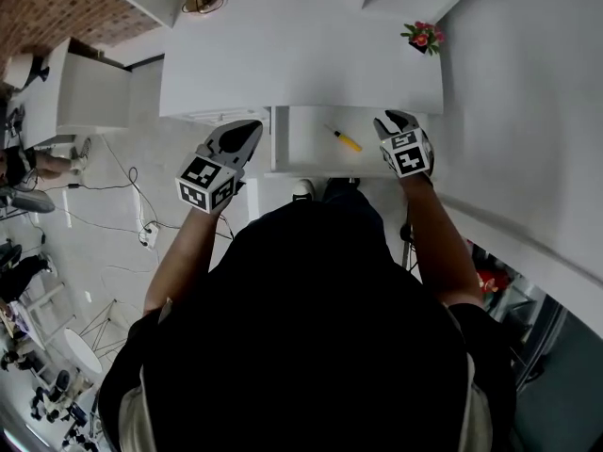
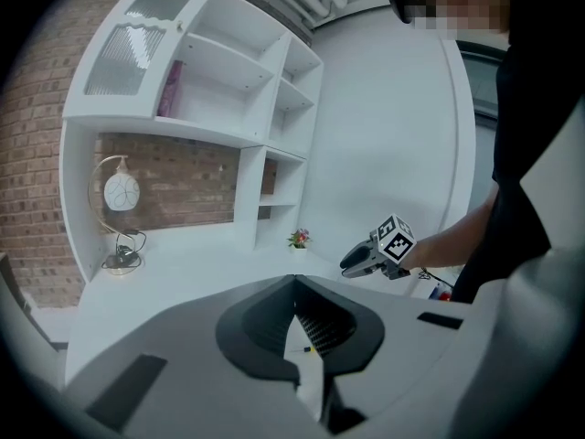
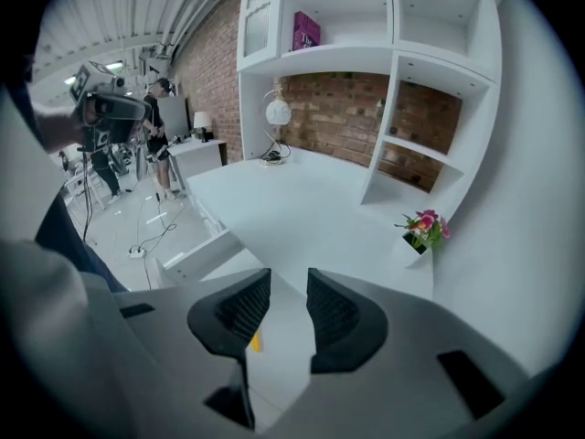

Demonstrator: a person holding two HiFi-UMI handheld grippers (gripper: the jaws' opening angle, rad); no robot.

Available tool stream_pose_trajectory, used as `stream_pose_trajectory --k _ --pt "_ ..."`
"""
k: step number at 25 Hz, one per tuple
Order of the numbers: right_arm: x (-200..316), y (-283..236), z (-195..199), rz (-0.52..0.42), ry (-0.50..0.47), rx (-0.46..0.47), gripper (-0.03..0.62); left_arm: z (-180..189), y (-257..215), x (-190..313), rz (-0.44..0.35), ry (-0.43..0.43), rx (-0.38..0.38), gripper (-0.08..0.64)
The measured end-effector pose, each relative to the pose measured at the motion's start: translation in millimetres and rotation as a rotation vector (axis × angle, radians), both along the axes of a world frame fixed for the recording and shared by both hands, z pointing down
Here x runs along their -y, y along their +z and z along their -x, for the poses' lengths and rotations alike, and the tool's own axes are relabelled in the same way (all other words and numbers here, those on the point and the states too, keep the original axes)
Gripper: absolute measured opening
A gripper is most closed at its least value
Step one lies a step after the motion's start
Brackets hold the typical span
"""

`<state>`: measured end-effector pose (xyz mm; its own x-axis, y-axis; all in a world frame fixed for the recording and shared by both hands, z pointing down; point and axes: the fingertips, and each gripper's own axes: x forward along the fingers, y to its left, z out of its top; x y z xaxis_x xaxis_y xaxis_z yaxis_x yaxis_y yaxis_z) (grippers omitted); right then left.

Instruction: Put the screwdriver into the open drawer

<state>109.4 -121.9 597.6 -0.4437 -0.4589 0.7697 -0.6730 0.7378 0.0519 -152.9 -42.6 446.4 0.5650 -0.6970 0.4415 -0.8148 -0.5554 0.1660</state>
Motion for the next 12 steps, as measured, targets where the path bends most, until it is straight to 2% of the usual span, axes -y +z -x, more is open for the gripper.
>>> stream_pose_trajectory --k 12 --pt "4.7 -66.7 -24.7 -0.090 0.129 0.117 0.133 -26.0 -12.5 10.4 -0.026 0.089 -0.009 0.017"
